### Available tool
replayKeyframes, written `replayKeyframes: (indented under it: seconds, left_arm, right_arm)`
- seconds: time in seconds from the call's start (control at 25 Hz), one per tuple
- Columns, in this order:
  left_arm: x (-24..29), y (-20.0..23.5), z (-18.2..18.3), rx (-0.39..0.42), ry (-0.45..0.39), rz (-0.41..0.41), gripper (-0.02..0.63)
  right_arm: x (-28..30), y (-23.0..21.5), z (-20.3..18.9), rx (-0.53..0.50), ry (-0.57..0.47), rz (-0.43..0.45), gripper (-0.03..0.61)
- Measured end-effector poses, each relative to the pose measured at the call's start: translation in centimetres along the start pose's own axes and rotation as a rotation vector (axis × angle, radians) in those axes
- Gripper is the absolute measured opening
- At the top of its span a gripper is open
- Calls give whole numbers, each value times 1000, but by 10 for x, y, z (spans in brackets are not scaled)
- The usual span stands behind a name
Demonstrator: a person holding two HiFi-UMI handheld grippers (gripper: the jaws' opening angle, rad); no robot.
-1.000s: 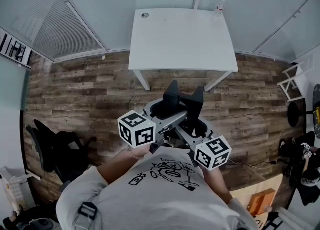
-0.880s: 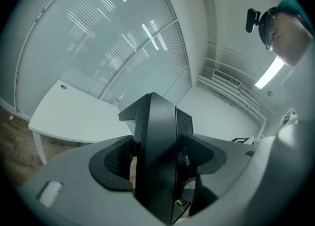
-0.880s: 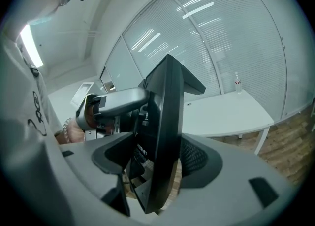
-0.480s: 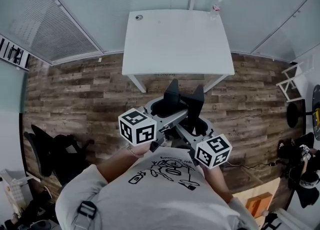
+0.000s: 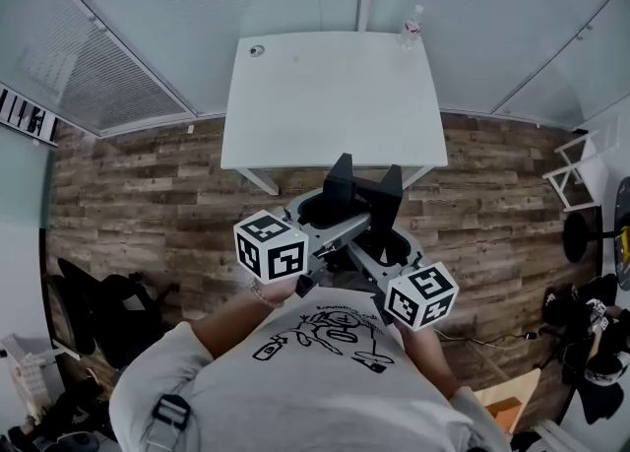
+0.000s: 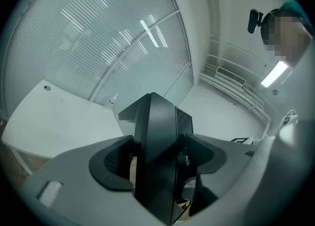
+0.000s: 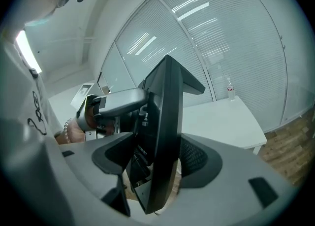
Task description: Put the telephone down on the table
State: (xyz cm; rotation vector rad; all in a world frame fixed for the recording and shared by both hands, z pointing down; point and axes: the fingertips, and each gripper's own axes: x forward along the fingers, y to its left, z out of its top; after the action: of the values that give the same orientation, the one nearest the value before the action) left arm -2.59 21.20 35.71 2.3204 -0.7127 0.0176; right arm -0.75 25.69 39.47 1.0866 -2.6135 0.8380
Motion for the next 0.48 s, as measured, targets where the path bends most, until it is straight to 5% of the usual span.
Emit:
replayKeyframes:
  seconds: [0.48]
  left_arm:
    - [83,-6,19,6,14,-1,336]
  right_arm:
    - [-21,-76,32,23,-19,-1,261]
